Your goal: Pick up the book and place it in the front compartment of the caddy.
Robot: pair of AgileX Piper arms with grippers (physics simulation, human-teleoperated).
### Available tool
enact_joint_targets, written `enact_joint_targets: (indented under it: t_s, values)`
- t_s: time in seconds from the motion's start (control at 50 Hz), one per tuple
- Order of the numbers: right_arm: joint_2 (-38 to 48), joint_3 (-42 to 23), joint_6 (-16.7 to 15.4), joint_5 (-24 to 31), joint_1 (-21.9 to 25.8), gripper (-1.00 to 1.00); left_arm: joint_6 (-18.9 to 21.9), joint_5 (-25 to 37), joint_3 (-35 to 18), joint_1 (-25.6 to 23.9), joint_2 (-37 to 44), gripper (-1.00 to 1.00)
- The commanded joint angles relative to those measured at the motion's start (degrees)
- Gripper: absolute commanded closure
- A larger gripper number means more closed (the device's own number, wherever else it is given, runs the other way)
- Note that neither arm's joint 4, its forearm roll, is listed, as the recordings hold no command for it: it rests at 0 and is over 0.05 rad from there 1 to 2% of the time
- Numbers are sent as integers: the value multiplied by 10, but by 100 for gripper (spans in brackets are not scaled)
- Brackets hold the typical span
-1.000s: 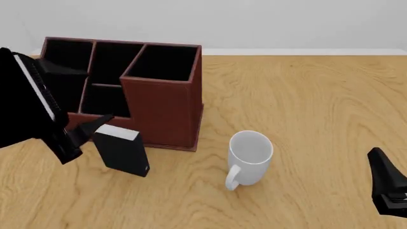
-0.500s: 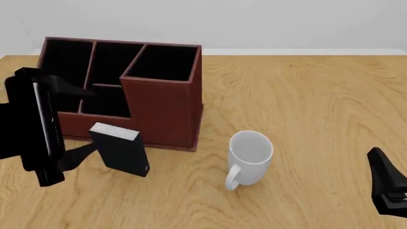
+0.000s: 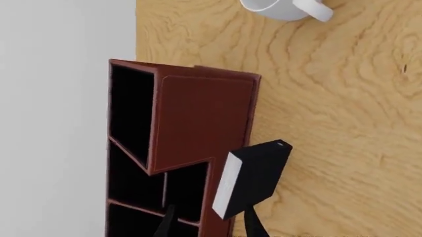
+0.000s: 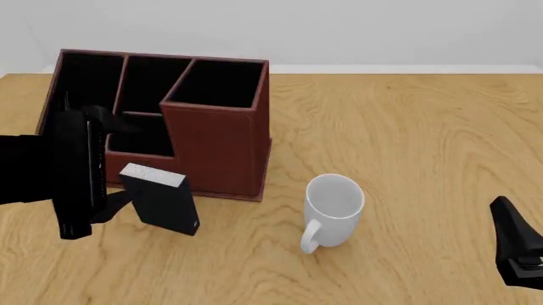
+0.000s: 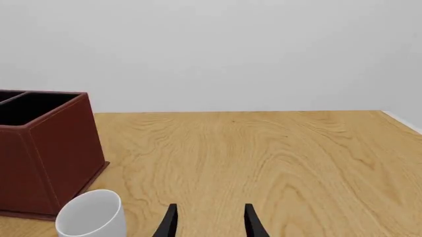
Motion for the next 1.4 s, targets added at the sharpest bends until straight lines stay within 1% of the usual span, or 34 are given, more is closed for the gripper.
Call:
enact_joint_targets:
  t_s: [0.02,0.42,0.72,1.08,1.4]
  values:
    - [0,0,0,0,0,-100,22,-5,3,7,25,-100]
    - [0,0,0,0,0,-100,36,-18,15,-10,48,-100]
    - [0,0,0,0,0,-100,50,-39,16,-3,75,-100]
    - [0,0,0,0,0,-100,48,-66,22,-6,106,-100]
    - [0,0,0,0,0,-100,38,-83,23,-12,126,-100]
